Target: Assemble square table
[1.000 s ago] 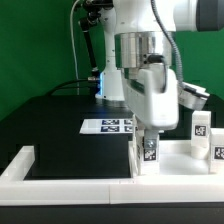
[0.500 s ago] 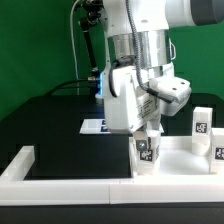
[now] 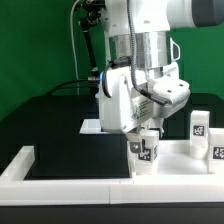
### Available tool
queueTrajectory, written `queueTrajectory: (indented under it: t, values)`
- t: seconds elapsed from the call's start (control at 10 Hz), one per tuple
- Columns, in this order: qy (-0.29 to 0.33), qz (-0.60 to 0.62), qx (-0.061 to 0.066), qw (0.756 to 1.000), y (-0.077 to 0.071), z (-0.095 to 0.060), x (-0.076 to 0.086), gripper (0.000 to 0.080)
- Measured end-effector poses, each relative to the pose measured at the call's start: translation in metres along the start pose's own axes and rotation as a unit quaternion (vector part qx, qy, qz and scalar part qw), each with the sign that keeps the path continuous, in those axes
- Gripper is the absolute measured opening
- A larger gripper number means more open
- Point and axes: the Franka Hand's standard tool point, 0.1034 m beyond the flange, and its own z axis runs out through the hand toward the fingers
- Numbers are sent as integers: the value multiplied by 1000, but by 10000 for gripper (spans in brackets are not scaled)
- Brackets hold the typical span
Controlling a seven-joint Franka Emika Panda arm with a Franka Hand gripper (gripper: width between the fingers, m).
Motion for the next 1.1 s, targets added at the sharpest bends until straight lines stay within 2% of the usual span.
queueTrajectory:
  t: [0.1,0.2,0.5,0.7,1.1]
  values:
    - [-7,-4,0,1000,6,-9,-6,615]
    - [-17,-7,0,1000,15,-23,-13,643]
    - [-52,-17,3,998,24,-64,-38,649]
    - [-45,-16,1,999,25,-55,-33,649]
    - [-44,-16,0,999,25,-55,-33,649]
